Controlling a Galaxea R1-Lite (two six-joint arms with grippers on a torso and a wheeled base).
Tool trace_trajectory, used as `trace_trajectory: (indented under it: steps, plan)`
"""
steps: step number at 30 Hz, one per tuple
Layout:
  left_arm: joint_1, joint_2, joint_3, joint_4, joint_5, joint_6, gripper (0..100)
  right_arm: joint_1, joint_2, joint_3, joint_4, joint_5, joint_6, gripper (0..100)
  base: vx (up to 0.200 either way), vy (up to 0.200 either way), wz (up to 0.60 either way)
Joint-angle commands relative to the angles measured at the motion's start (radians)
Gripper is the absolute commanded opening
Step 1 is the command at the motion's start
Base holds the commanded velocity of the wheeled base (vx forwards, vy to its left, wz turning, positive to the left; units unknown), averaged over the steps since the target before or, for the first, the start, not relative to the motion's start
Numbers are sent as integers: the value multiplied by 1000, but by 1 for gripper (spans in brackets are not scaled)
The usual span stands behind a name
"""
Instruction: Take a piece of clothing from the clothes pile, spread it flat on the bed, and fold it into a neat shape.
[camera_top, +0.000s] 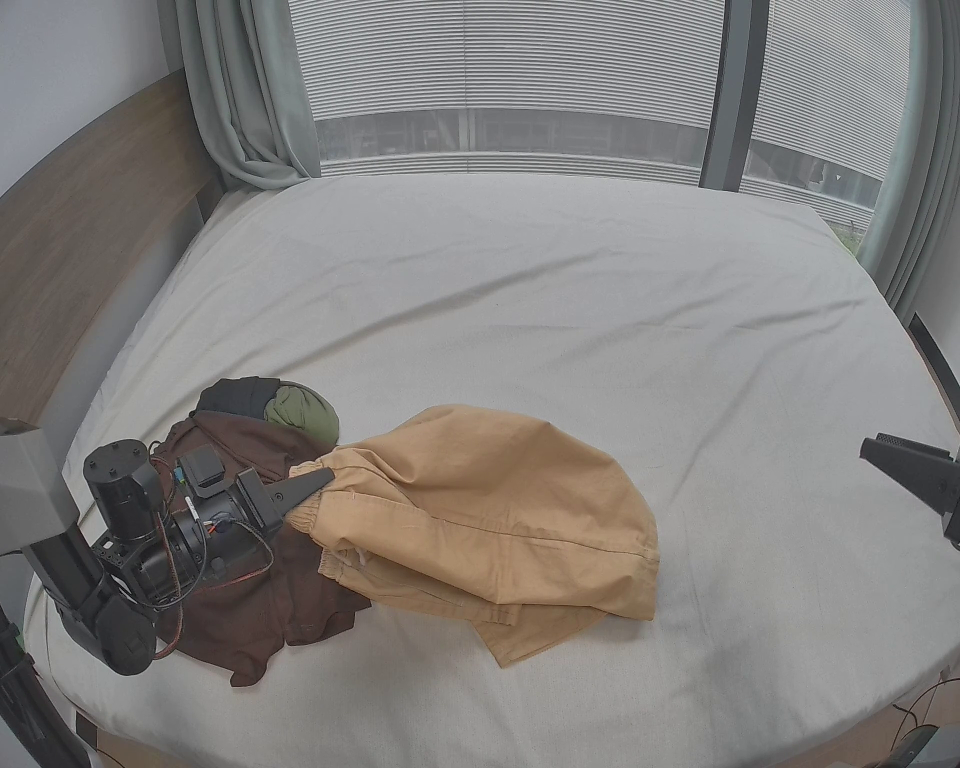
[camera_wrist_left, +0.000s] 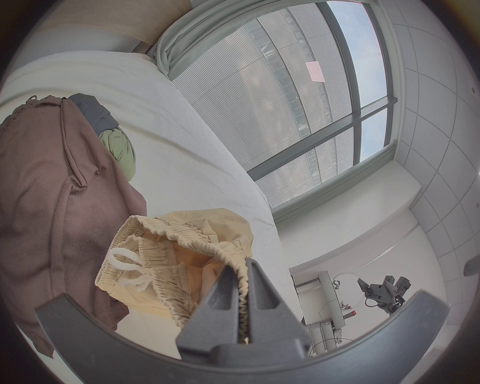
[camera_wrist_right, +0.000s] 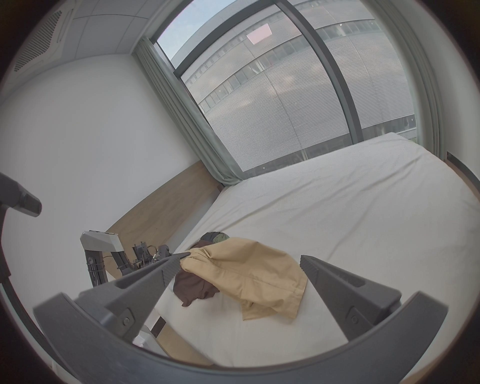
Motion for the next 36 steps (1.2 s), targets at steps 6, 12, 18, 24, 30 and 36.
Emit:
trace_trajectory:
  steps: [6,12,18,24,30,36]
  plan:
    - [-1,-33,11,-1,0,7,0,-5,97,25,-37,3,5,100,0,0,0]
    - [4,-33,14,-1,0,33,0,-5,202,54,-144,0,6,100,0,0,0]
    - [8,-45,23,-1,0,45,0,-4,329,103,-254,0,8,100,0,0,0]
    - [8,-40,25,-1,0,47,0,-11,442,140,-382,0,14,100,0,0,0]
    - [8,-36,25,-1,0,47,0,-31,492,140,-408,2,14,100,0,0,0]
    - [10,-33,26,-1,0,47,0,-33,585,154,-468,2,17,100,0,0,0]
